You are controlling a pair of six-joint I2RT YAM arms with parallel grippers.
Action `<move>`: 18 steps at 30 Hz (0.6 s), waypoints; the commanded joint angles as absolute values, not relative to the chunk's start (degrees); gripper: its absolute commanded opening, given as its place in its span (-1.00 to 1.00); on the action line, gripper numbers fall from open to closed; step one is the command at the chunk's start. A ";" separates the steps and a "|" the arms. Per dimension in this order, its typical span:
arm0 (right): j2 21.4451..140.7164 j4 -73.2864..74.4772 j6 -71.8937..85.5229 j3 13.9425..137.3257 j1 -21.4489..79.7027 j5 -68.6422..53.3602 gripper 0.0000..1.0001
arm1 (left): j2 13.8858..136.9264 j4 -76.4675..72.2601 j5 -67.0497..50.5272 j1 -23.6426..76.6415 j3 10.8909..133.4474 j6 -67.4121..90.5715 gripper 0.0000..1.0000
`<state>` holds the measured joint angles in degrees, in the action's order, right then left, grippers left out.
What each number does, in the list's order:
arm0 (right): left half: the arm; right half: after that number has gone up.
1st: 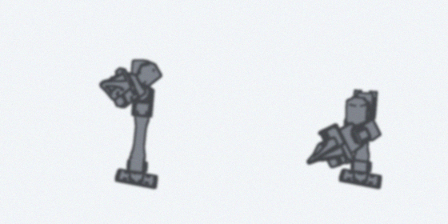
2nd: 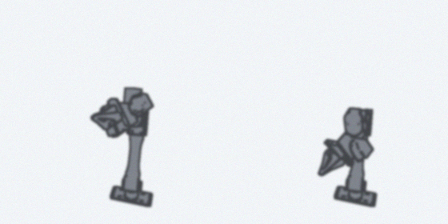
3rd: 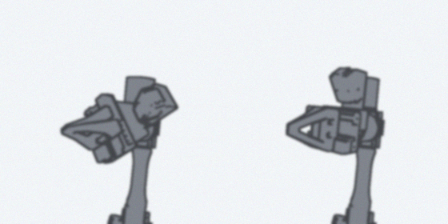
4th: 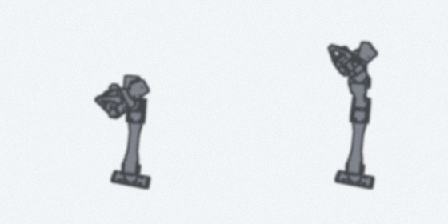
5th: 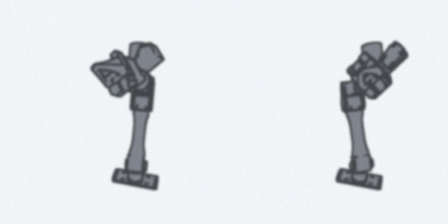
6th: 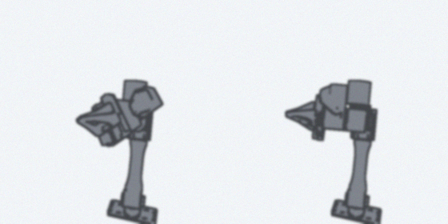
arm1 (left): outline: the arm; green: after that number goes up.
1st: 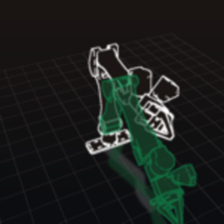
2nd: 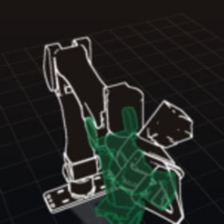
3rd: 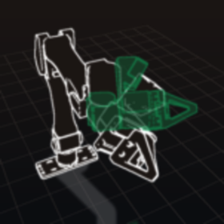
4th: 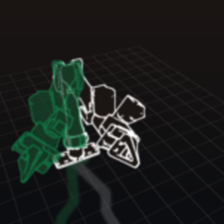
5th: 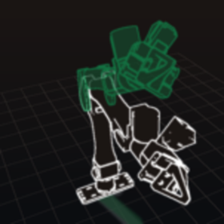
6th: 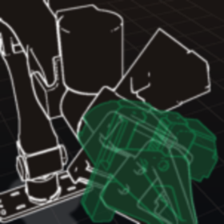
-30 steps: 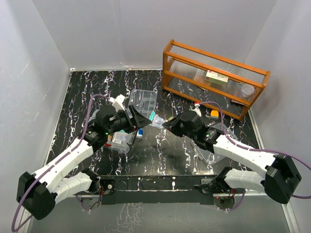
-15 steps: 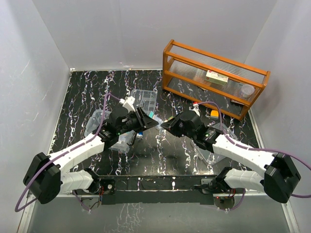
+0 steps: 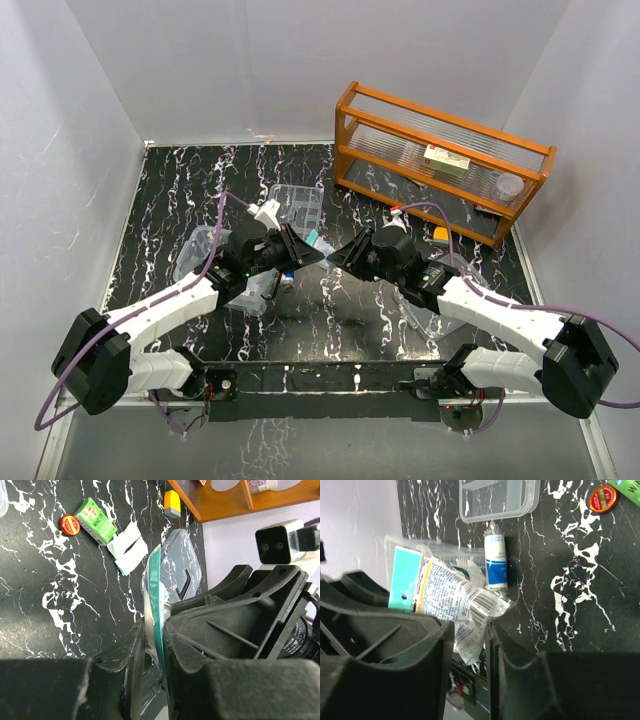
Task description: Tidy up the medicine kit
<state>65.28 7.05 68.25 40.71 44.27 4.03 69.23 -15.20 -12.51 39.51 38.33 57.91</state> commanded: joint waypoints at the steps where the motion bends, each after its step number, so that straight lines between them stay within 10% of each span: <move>1: 61.98 1.98 54.38 41.01 43.81 -2.65 -0.32 | 69.24 -11.18 -15.69 39.66 43.82 51.47 -0.98; 18: 54.40 24.66 8.09 52.53 40.41 -27.07 0.26 | 64.19 8.58 -46.19 36.75 55.59 20.75 -0.90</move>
